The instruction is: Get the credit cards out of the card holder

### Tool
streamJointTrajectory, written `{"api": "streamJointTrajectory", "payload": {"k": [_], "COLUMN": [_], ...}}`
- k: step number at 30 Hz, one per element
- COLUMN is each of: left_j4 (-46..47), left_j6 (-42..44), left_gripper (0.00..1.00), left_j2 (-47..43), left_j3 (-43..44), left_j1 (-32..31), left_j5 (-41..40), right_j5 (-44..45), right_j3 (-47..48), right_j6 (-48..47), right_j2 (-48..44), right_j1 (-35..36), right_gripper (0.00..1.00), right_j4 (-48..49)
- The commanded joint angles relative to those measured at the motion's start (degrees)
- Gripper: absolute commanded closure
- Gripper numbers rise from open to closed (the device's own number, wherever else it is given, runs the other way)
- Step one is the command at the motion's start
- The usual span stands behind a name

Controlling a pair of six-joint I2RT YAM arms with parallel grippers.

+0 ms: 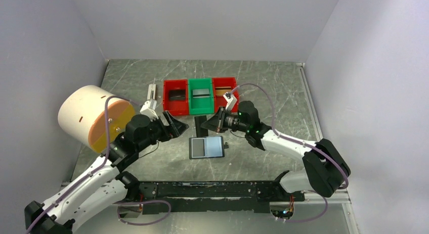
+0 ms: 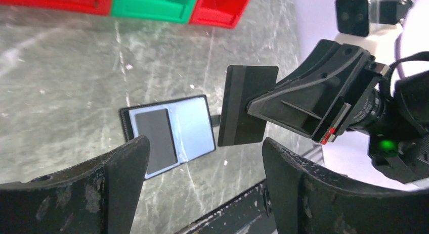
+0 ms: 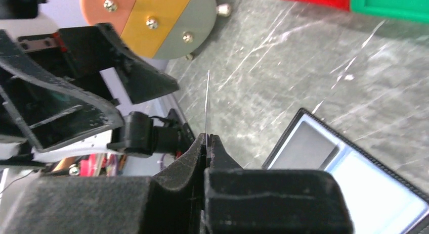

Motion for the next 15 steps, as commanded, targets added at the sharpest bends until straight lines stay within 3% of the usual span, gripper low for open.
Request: {"api": "streamJointTrajectory", "payload": {"k": [1, 6, 15], "left_j4": [-12.36, -21.1, -30.63], "left_j6": [4.13, 5.76, 6.89], "left_gripper": [0.13, 0.01, 0.0], "left_j2": [-1.19, -1.64, -3.3], "left_j3": [5.91, 10.74, 14.7], "left_j1": [0.37, 0.37, 0.58], "left_j5": [-10.06, -17.51, -28.41], "right_j5": [5.8, 11.06, 15.52], "right_j3": [5.79, 11.87, 26.76], "right_j6": [-10.85, -19.16, -35.68], "right_j2": [0.34, 3.0, 13.63], "right_j1": [0.46, 1.17, 4.01], "right_gripper": [1.0, 1.0, 1.0], "right_j4": [-9.42, -12.98, -15.26]}}
